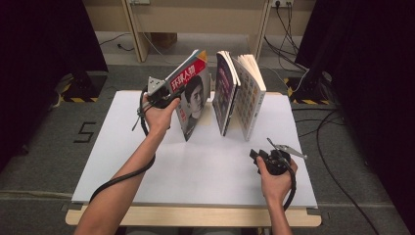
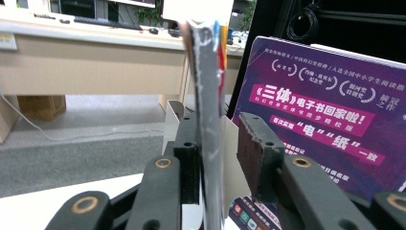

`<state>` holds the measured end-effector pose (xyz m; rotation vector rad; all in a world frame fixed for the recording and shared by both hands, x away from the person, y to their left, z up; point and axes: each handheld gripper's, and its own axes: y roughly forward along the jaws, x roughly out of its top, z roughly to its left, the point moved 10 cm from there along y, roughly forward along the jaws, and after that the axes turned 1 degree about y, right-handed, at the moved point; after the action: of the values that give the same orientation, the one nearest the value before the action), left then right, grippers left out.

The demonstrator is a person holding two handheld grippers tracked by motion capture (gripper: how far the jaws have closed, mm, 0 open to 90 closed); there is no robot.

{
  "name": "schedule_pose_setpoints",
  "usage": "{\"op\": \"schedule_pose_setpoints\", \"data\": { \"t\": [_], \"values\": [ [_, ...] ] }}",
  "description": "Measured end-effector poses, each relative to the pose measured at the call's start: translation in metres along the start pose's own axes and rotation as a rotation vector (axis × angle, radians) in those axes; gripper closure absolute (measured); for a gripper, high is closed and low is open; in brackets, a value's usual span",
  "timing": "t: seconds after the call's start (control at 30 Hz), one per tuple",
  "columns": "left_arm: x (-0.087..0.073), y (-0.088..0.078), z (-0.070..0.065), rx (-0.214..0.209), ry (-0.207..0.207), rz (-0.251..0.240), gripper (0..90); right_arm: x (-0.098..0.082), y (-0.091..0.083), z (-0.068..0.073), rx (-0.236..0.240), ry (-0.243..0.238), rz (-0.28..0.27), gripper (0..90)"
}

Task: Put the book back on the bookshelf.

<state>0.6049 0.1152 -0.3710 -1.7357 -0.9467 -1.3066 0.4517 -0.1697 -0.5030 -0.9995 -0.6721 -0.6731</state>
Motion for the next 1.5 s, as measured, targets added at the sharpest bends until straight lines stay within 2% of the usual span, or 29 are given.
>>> {"op": "schedule_pose_setpoints", "data": {
  "t": [0.07,0.17,0.23,0.27,0.33,0.5,0.6,0.63,0.67,0.7,0.8,0.9,0.97,1.03,1.07,1.1,1.13,1.23,1.3,1.4,1.5],
  "values": [
    [-0.001,0.002,0.001,-0.01,-0.043,0.014,65.8,0.0,0.001,0.0,0.001,-0.01,-0.003,57.5],
    [-0.002,0.007,0.001,-0.032,-0.091,0.051,67.2,0.0,0.0,0.0,0.001,-0.002,0.001,57.5],
    [-0.003,0.01,0.002,-0.047,-0.108,0.08,69.0,0.0,0.0,-0.001,0.0,0.002,0.004,57.5],
    [-0.004,0.011,0.002,-0.048,-0.105,0.094,69.6,-0.001,0.0,-0.001,-0.002,0.015,0.011,57.5],
    [-0.006,0.013,0.004,-0.041,-0.085,0.108,69.7,-0.001,0.001,-0.002,0.0,0.006,0.009,57.5],
    [-0.01,0.017,0.002,-0.044,-0.076,0.143,70.3,-0.002,0.001,-0.003,-0.002,0.011,0.013,57.5],
    [-0.014,0.019,0.001,-0.045,-0.068,0.174,77.5,-0.003,0.002,-0.003,-0.002,0.008,0.017,57.5],
    [-0.015,0.019,0.0,-0.056,-0.088,0.188,83.5,-0.003,0.002,-0.003,-0.001,0.004,0.018,57.5],
    [-0.015,0.019,-0.002,-0.072,-0.091,0.202,85.5,-0.003,0.002,-0.003,0.0,0.003,0.021,57.5],
    [-0.014,0.019,-0.004,-0.078,-0.074,0.207,85.9,-0.003,0.002,-0.003,0.0,0.005,0.023,57.4],
    [-0.008,0.017,-0.01,-0.078,-0.023,0.18,86.1,-0.005,0.003,-0.003,0.0,0.023,0.036,57.3],
    [0.001,0.012,-0.014,-0.067,0.045,0.093,86.4,-0.005,0.003,-0.004,-0.001,0.015,0.036,57.3],
    [0.008,0.009,-0.016,-0.079,0.062,0.012,86.4,-0.005,0.003,-0.005,-0.001,0.016,0.035,57.3],
    [0.013,0.003,-0.014,-0.068,0.048,-0.08,86.4,-0.006,0.004,-0.003,-0.002,0.022,0.038,57.3],
    [0.015,0.0,-0.012,-0.055,0.023,-0.116,86.3,-0.005,0.004,-0.004,-0.002,0.006,0.034,57.3],
    [0.012,-0.001,-0.01,-0.045,0.028,-0.129,86.2,-0.005,0.004,-0.004,-0.004,0.006,0.035,57.3],
    [0.007,-0.001,-0.009,-0.047,0.036,-0.124,86.2,-0.005,0.003,-0.005,-0.005,0.005,0.036,57.3],
    [-0.013,0.001,0.0,-0.014,0.063,-0.084,85.9,-0.006,0.004,-0.005,-0.001,0.008,0.036,57.3],
    [-0.014,0.0,0.003,-0.018,0.073,-0.096,85.6,-0.006,0.004,-0.004,-0.003,0.019,0.04,57.3],
    [-0.012,0.0,0.002,-0.009,0.126,-0.073,83.1,-0.006,0.004,-0.005,-0.005,0.004,0.042,57.3],
    [-0.01,0.001,0.001,-0.019,0.104,-0.054,74.4,-0.007,0.005,-0.004,-0.002,0.013,0.047,57.3]
  ]
}}
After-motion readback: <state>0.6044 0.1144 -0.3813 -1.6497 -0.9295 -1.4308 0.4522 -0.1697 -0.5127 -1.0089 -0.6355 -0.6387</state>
